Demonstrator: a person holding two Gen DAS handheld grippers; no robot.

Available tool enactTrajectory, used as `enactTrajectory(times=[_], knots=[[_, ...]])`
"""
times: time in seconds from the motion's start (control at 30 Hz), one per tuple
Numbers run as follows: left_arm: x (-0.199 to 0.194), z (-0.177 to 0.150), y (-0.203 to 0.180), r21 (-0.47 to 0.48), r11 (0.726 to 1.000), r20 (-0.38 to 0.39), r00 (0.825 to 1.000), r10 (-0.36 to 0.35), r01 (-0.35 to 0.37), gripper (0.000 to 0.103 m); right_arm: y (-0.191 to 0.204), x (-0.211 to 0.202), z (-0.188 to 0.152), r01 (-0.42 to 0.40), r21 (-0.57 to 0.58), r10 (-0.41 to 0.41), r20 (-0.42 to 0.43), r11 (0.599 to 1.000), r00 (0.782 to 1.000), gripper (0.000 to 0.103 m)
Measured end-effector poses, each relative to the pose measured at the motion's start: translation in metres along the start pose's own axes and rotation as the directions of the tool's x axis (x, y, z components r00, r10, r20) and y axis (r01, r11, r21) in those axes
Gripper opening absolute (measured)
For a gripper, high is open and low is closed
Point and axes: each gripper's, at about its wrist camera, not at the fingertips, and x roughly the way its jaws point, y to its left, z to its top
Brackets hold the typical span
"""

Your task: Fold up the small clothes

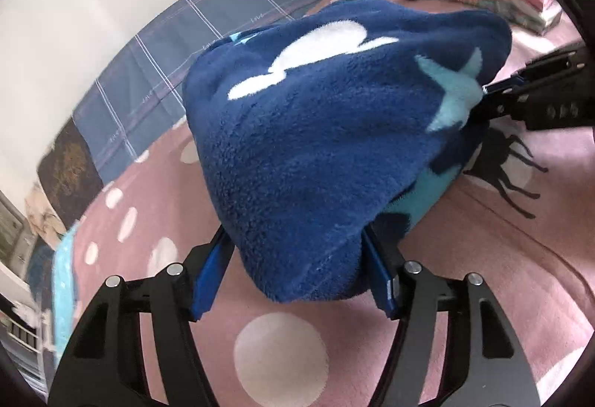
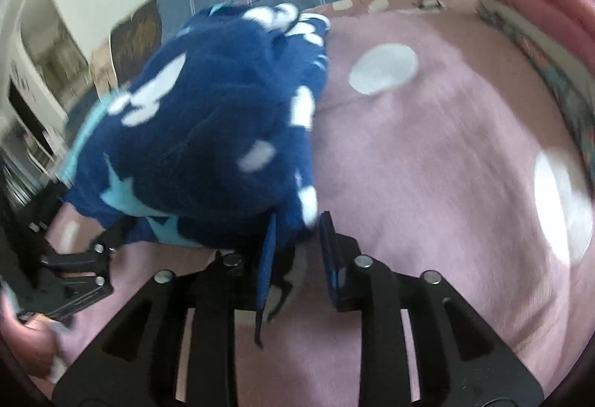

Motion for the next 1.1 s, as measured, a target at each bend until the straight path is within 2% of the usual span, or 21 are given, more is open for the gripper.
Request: enactTrajectory(times=[0.07,0.17,0.23,0.3,0.33,0.43,0.5,0.57,0.63,0.7,0.77,0.87,0.9,0.93,0.97,1.0,1.1], knots=[[-0.006,-0.004,0.009,-0.046,0.998,0.021,0.999,-0.038,0.039,0.067,-0.009,-0.007,0.001,-0.015,0.042,0.014,0.015,0.999,1.0,0.032],[-0.015,0.0,0.021,-0.134,0.987,0.067,0.994,-0.084,0.092,0.067,-0.013,-0.012,0.004,-0.084,0.086,0.08,0.043,0.993,0.996,0.038],[-0.015,0.005,0.023,-0.154,0.983,0.082,0.993,-0.085,0.097,0.069,-0.006,-0.007,0.006,-0.093,0.067,0.09,0.037,0.993,0.995,0.047],[-0.006,0.012,0.02,-0.152,0.986,0.062,0.996,-0.057,0.066,0.069,0.007,0.007,0.009,-0.057,0.026,0.057,0.017,0.998,0.998,0.043],[0.002,0.016,0.015,-0.146,0.988,0.042,0.998,-0.041,0.047,0.07,0.009,0.012,0.01,-0.044,0.017,0.044,0.011,0.999,0.999,0.017],[0.021,0.017,0.007,-0.117,0.993,-0.016,1.0,0.019,-0.021,0.072,0.011,0.02,0.01,0.046,-0.02,-0.046,0.017,0.999,0.999,0.017],[0.02,0.015,0.005,-0.085,0.995,-0.031,0.999,0.045,-0.047,0.069,0.01,0.02,0.01,0.057,-0.037,-0.056,0.014,0.998,0.998,0.017],[0.012,0.01,-0.001,0.042,0.989,-0.024,0.99,0.14,-0.139,0.068,0.012,0.022,0.007,0.053,-0.059,-0.052,0.005,0.997,0.999,0.018],[0.012,0.008,-0.001,0.1,0.984,-0.029,0.989,0.148,-0.145,0.068,0.009,0.018,0.008,0.048,-0.054,-0.047,0.015,0.997,0.999,0.032],[0.015,0.01,-0.006,0.119,0.98,-0.033,0.986,0.165,-0.16,0.066,0.002,0.006,0.006,0.06,-0.014,-0.059,0.035,0.998,0.998,0.038],[0.015,0.009,-0.018,0.159,0.966,0.019,0.978,0.205,-0.206,0.066,-0.008,-0.019,0.003,0.014,0.052,-0.019,0.089,0.999,0.996,0.039],[0.016,0.008,-0.025,0.167,0.958,0.036,0.972,0.233,-0.235,0.066,-0.018,-0.045,0.004,-0.192,0.143,0.169,0.16,0.971,0.972,0.039],[0.017,0.008,-0.024,0.159,0.959,0.032,0.972,0.231,-0.233,0.066,-0.019,-0.048,0.005,-0.261,0.167,0.233,0.172,0.951,0.957,0.041],[0.017,0.009,-0.023,0.155,0.961,0.028,0.974,0.227,-0.228,0.066,-0.019,-0.046,0.009,-0.326,0.195,0.294,0.175,0.925,0.94,0.055],[0.016,0.011,-0.022,0.152,0.963,0.023,0.975,0.222,-0.223,0.066,-0.02,-0.042,0.013,-0.35,0.21,0.318,0.174,0.913,0.932,0.063],[0.016,0.011,-0.024,0.148,0.964,0.019,0.976,0.219,-0.219,0.066,-0.018,-0.034,0.018,-0.381,0.236,0.349,0.166,0.894,0.922,0.065],[0.015,0.01,-0.026,0.137,0.967,0.018,0.976,0.215,-0.215,0.066,-0.011,-0.019,0.031,-0.417,0.265,0.393,0.138,0.87,0.909,0.065]])
